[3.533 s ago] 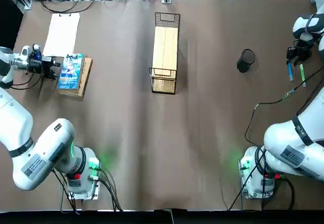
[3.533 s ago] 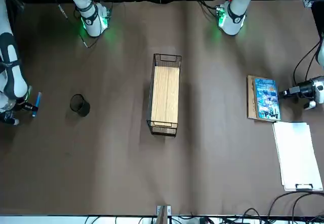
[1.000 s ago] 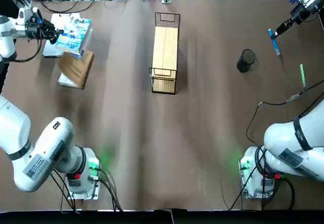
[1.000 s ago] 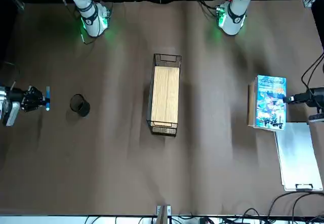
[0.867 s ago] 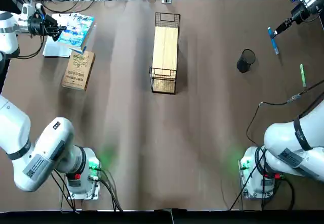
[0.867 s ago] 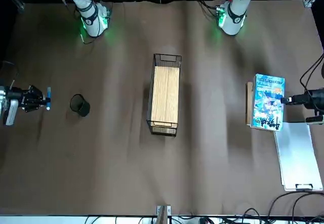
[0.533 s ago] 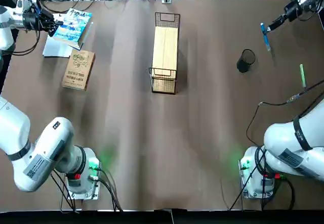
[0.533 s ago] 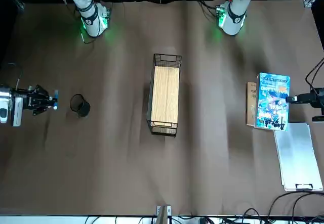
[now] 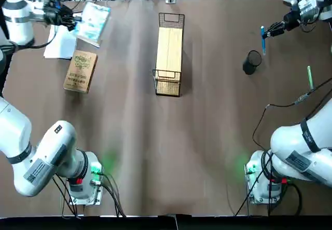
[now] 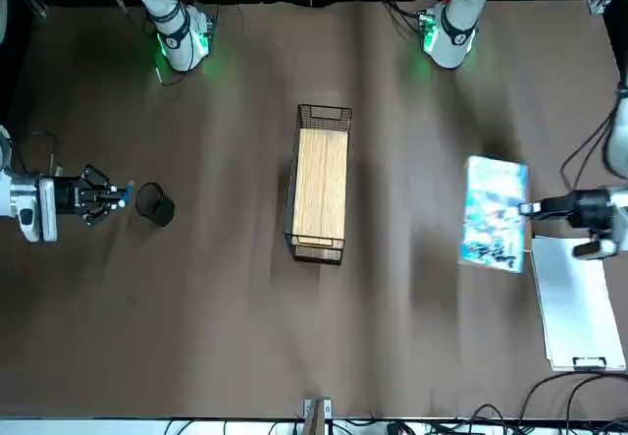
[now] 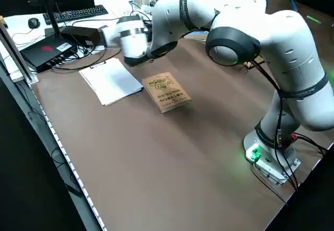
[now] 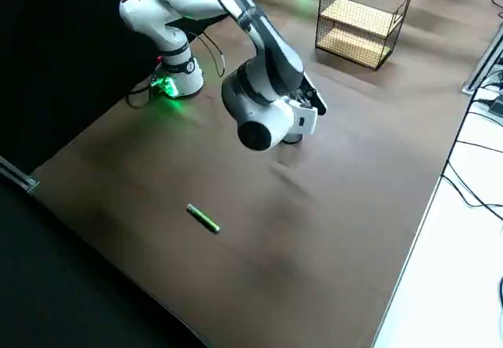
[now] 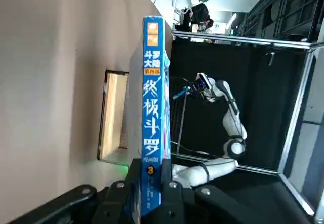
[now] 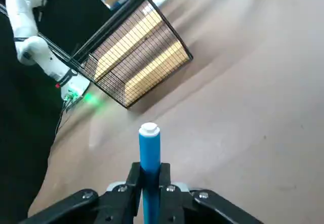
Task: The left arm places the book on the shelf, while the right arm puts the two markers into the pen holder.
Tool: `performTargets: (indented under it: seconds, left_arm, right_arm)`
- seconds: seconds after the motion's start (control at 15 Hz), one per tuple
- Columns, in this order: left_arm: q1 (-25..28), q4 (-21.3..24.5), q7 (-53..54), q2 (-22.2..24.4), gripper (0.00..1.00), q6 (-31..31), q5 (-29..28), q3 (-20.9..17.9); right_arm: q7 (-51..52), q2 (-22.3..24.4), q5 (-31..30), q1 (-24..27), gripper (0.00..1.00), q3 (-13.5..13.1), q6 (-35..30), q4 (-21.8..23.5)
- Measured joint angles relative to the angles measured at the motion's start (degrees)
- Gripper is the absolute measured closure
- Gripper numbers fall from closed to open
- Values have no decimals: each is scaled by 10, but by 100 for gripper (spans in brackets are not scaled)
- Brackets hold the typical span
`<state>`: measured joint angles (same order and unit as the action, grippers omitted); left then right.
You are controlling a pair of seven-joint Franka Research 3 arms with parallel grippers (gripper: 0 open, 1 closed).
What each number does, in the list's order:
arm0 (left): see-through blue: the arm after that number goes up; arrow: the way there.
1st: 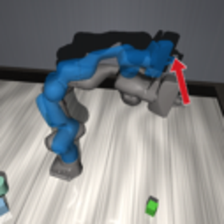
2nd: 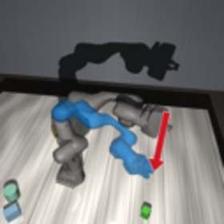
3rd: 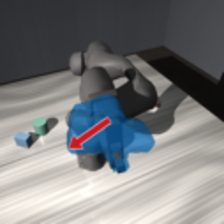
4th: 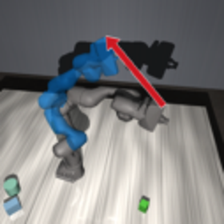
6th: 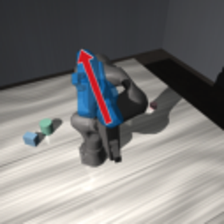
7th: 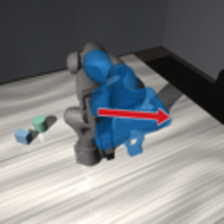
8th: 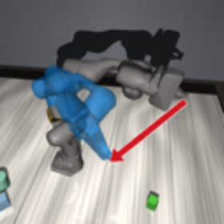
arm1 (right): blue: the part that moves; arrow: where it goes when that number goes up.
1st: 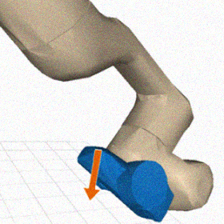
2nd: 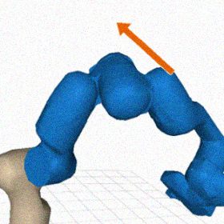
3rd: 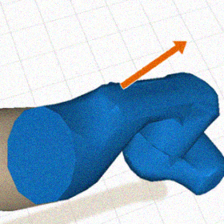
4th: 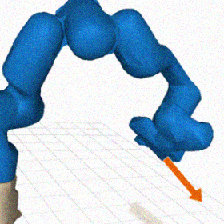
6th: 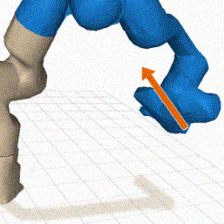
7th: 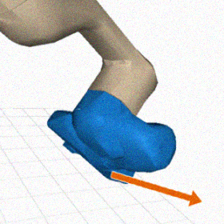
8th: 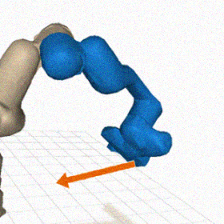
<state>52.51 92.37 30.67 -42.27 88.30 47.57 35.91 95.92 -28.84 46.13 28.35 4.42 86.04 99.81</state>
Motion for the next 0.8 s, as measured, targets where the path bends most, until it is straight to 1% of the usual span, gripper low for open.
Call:
performTargets:
  seconds: [0.2,0.33,0.6,0.67,0.8]
  left_arm:
    - [-4,75,59,-5,80,104,2,48]
    - [-3,115,71,-9,80,174,16,87]
    - [-1,200,72,-10,80,337,44,192]
    - [-1,217,72,-10,80,363,53,216]
    - [1,242,72,-8,80,391,60,247]
  right_arm:
    - [60,-21,16,1,82,0,0,4]
    - [83,-35,25,1,82,1,0,5]
    - [132,-53,58,0,82,2,0,5]
    - [149,-59,64,0,82,2,0,4]
    - [185,-75,68,1,82,1,0,4]
